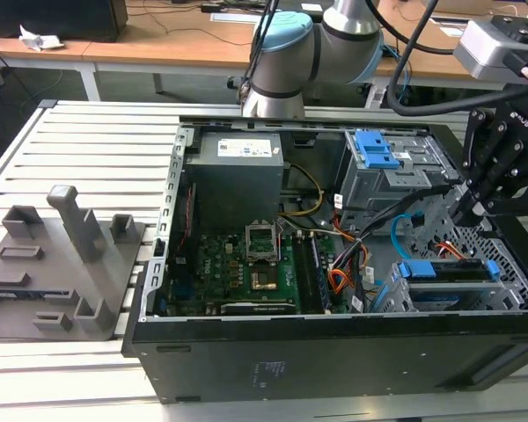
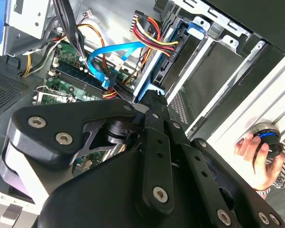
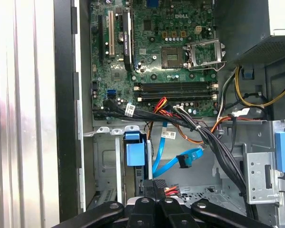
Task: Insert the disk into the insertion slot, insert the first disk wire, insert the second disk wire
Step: 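Insert the second disk wire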
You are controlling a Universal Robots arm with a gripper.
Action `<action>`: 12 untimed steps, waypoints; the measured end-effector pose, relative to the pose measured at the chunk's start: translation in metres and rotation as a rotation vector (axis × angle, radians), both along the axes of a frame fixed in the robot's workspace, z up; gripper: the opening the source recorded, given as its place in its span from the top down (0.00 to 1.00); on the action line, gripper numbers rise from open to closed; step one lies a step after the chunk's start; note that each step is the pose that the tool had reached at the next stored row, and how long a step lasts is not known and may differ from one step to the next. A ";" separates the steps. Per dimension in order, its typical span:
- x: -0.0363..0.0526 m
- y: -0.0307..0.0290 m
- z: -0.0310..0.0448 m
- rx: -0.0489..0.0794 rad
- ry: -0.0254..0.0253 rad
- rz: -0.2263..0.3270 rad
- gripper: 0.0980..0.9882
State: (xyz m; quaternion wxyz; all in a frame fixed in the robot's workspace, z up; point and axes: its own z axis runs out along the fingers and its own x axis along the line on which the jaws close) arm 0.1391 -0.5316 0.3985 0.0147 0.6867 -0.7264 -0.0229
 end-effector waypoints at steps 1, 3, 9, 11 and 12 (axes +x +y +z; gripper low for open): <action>0.0000 0.0000 0.0000 0.000 0.0000 0.000 0.92; 0.0000 0.0000 0.0000 0.000 0.0000 0.000 0.85; -0.0001 0.0000 -0.0005 0.000 0.0000 0.148 0.77; -0.0001 0.0000 -0.0006 0.000 0.0000 0.204 0.77; -0.0005 0.0017 -0.0009 0.000 0.0000 0.244 0.77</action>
